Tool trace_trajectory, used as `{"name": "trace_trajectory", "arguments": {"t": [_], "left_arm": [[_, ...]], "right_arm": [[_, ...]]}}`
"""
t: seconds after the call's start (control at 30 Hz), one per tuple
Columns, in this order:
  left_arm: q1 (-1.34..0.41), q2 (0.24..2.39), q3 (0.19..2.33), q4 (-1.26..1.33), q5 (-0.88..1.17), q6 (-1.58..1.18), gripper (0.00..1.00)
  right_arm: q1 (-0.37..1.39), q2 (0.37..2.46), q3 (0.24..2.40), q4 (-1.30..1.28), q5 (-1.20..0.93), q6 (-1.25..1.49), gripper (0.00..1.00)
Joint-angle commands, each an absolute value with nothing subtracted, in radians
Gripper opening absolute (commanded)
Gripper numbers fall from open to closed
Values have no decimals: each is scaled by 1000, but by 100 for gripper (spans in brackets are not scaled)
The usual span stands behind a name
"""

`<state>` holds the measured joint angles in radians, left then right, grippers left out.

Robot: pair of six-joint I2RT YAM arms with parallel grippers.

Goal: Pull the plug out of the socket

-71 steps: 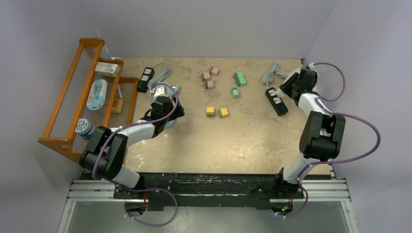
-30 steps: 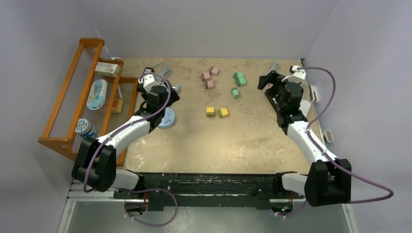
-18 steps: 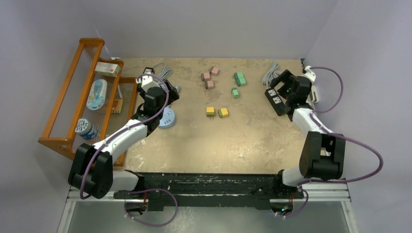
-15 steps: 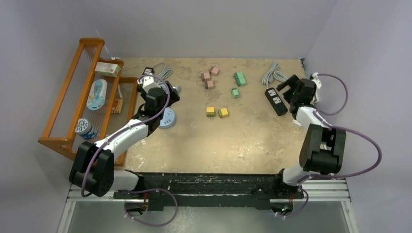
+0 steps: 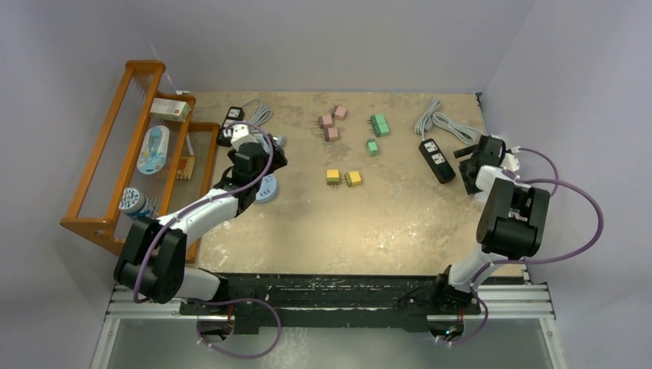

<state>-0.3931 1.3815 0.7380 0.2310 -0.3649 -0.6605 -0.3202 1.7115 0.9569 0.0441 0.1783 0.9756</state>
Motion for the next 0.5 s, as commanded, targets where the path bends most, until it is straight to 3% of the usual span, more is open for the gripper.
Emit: {"name": "trace_trajectory", "arguments": {"t": [0.0, 0.2, 0.47], "left_arm": [[-391, 1387, 728, 288, -355, -638, 85], [-391, 1418, 726, 311, -329, -643, 85], [-390, 1453, 718, 325, -303, -643, 85]], "right_arm": [[-325, 1552, 904, 149, 225, 917, 98], [-362, 1398, 934, 132, 480, 807, 99], [-490, 1450, 793, 299, 587, 827, 99]]}}
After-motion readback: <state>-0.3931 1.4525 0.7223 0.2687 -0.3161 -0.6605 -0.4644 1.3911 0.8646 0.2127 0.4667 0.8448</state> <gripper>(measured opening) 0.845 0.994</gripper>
